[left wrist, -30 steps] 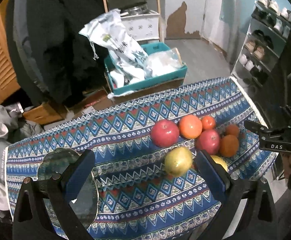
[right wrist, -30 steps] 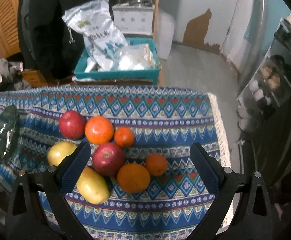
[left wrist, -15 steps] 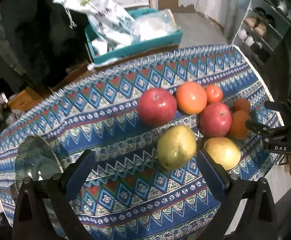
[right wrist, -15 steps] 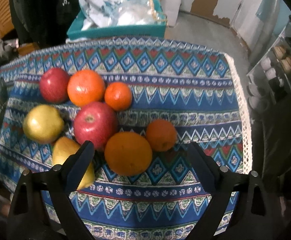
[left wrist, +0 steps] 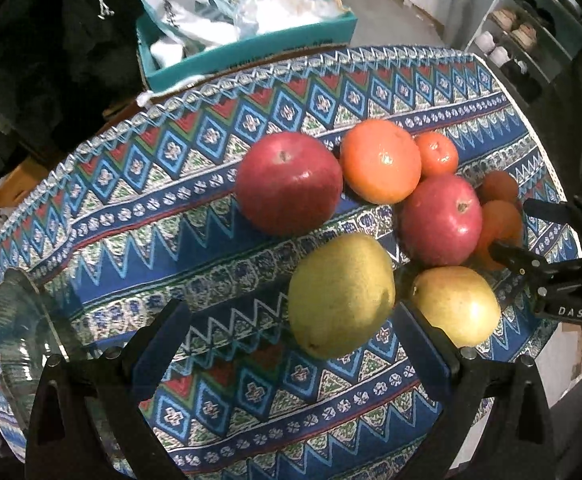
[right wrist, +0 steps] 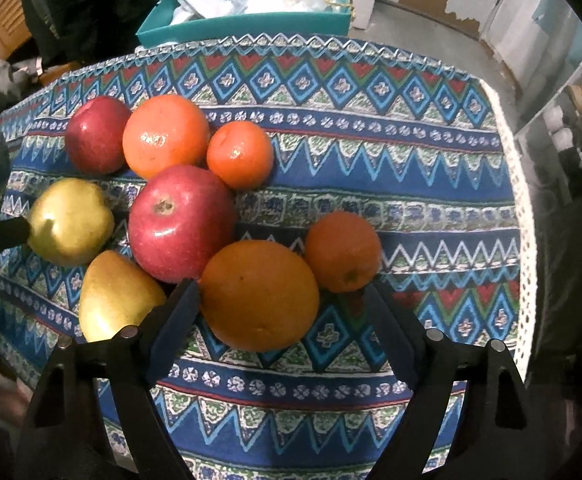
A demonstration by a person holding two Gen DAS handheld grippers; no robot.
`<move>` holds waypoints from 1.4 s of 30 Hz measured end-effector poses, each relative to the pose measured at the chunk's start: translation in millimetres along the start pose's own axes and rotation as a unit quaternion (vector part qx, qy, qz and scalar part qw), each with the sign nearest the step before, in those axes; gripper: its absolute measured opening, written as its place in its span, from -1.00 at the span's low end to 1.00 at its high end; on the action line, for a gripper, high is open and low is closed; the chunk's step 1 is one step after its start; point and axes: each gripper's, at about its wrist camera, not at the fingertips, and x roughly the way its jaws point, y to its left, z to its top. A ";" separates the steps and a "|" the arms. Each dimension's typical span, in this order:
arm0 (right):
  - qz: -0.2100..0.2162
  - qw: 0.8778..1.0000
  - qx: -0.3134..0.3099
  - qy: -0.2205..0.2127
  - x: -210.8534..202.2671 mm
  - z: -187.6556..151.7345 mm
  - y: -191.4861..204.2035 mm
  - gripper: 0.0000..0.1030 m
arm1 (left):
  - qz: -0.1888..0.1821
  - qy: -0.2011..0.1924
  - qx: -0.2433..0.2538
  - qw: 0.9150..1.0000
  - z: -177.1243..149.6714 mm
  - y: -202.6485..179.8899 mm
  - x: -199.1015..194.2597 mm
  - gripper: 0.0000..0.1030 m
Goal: Organize fruits
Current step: 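Move both tools forward over the fruit cluster, then grasp the large yellow-green pear with the left tool while the right tool grasps the large orange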
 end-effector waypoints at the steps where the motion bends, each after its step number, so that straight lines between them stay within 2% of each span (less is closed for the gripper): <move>1: 0.002 1.000 -0.001 0.003 2.6 -0.4 1.3 0.63 | -0.001 0.003 0.000 1.000 0.6 -0.9 3.2 0.98; 4: 0.004 1.000 -0.006 0.013 13.3 -0.7 5.3 0.61 | -0.004 0.011 0.001 1.000 3.1 -1.7 13.1 0.98; 10: 0.005 1.000 -0.005 0.022 27.6 0.2 8.4 0.57 | -0.036 0.019 -0.007 0.999 4.7 -2.7 24.2 0.98; 11: 0.006 1.000 -0.005 0.021 27.6 0.1 8.2 0.54 | -0.039 0.020 -0.005 0.999 4.9 -4.0 25.7 0.98; 13: 0.019 1.000 -0.006 0.019 27.9 -0.4 7.9 0.31 | -0.043 0.026 -0.002 0.999 4.9 -6.3 30.4 0.98; 16: 0.015 1.000 -0.011 0.016 28.2 0.3 9.7 0.31 | -0.047 0.034 -0.003 0.998 4.4 -8.0 39.6 0.97; 24: 0.007 1.000 -0.016 0.005 26.3 -4.0 11.6 0.29 | -0.085 0.059 -0.015 0.995 3.1 -11.9 60.3 0.46; 25: 0.008 1.000 -0.015 0.004 26.4 -4.4 11.2 0.29 | -0.090 0.058 -0.014 0.994 2.3 -11.8 62.0 0.37; 32: 0.009 1.000 -0.013 -0.021 6.7 -13.2 5.0 0.29 | -0.076 0.040 0.000 0.996 -1.7 -24.2 63.5 0.36; 42: -0.003 0.998 -0.013 -0.066 -28.0 -7.7 4.2 0.28 | -0.073 0.004 -0.005 0.997 -13.7 -19.4 21.5 0.36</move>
